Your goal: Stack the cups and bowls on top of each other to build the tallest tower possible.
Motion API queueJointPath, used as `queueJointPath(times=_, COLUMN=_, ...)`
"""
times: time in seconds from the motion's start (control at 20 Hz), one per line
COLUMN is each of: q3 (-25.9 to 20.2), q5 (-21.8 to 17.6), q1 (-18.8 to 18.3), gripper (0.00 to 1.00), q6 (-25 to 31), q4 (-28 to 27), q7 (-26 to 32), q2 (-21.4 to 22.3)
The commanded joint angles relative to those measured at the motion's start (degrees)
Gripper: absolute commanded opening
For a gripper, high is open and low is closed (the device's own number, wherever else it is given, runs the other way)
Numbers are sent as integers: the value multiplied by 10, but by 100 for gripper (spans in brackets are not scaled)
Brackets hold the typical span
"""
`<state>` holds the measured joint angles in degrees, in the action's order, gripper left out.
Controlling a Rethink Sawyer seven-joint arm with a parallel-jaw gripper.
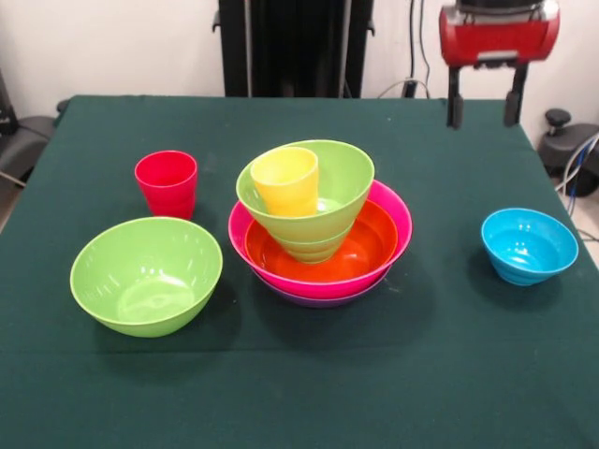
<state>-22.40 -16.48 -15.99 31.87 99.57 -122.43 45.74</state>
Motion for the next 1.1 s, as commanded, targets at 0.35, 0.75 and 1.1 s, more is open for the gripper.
queueJointPath(times=0.35, q3=99, q5=-37, q1=6, gripper=100, q6=-104, q4=-41, q7=-70, q2=-119)
queueJointPath(times=0.75, q3=133, q5=-29, q1=32, gripper=100, q6=-155, q4=-86, q7=-58, q2=-194)
queueJointPath(times=1.1, q3=155, q5=12, q1=78, gripper=100, q6=-135, q4=-111, q7=-77, q2=-196)
